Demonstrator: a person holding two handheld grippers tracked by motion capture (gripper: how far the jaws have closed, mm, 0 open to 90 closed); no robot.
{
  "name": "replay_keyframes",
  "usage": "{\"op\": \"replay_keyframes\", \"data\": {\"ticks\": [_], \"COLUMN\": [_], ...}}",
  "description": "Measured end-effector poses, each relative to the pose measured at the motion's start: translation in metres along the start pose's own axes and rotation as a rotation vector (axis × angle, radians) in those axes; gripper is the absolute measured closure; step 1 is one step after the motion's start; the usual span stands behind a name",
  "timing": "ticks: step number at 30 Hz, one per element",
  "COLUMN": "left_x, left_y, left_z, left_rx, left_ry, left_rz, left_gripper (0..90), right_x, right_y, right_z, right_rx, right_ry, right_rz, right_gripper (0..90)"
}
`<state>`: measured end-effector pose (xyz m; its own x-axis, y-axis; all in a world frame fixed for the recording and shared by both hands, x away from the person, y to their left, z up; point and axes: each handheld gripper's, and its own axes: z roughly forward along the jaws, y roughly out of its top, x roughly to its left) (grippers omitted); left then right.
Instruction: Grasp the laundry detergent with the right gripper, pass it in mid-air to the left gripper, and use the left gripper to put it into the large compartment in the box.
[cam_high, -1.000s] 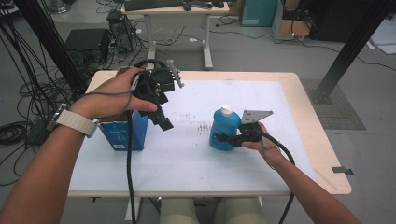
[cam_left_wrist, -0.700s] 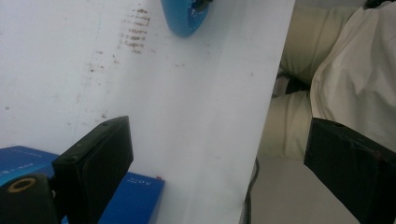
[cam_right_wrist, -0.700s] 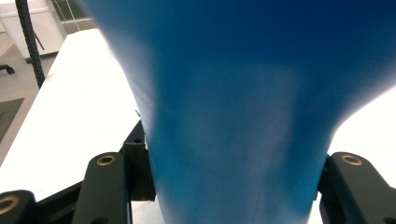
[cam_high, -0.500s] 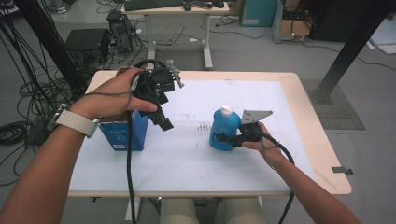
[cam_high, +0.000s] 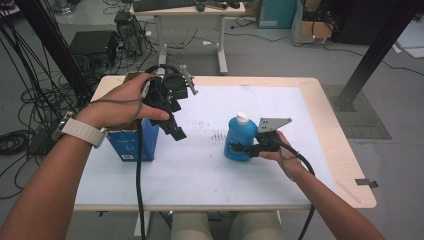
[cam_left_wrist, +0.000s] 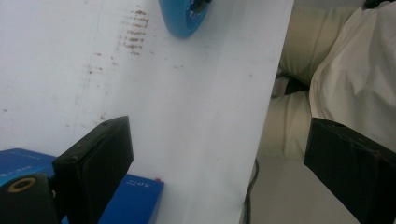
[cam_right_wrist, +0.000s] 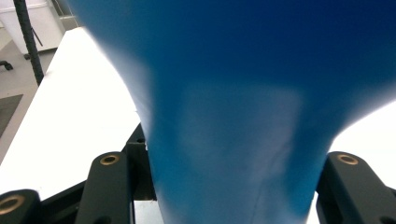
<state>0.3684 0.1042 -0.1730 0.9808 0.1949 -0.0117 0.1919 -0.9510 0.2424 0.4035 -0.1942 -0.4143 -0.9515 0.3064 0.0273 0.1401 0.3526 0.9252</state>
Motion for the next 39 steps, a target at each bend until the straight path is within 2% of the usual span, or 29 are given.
{"op": "replay_keyframes", "data": {"ticks": [23, 25, 36, 37, 39], "left_x": [-0.0017, -0.0018, -0.0021, -0.0021, -0.0019], "left_y": [0.0017, 0.0017, 0.0028, 0.0027, 0.0026], "left_z": [-0.0013, -0.0014, -0.0011, -0.0009, -0.0003], "left_rx": [-0.001, -0.002, -0.004, -0.005, -0.004], "left_ry": [0.009, 0.009, 0.010, 0.010, 0.008], "left_rz": [0.005, 0.004, 0.004, 0.004, 0.005], "left_gripper": [8.4, 8.4, 8.4, 8.4, 8.3], "right_x": [-0.0001, 0.0013, 0.0016, 0.0001, 0.0001], "right_y": [-0.0001, 0.0006, 0.0007, -0.0001, -0.0002], "right_z": [-0.0002, -0.0005, -0.0004, 0.0001, 0.0000], "right_rx": [0.002, 0.012, 0.012, 0.001, 0.001], "right_ry": [0.002, -0.001, 0.001, 0.004, 0.003], "right_rz": [0.001, 0.023, 0.030, 0.007, 0.009], "right_gripper": [42.7, 42.7, 42.5, 42.4, 42.4]}}
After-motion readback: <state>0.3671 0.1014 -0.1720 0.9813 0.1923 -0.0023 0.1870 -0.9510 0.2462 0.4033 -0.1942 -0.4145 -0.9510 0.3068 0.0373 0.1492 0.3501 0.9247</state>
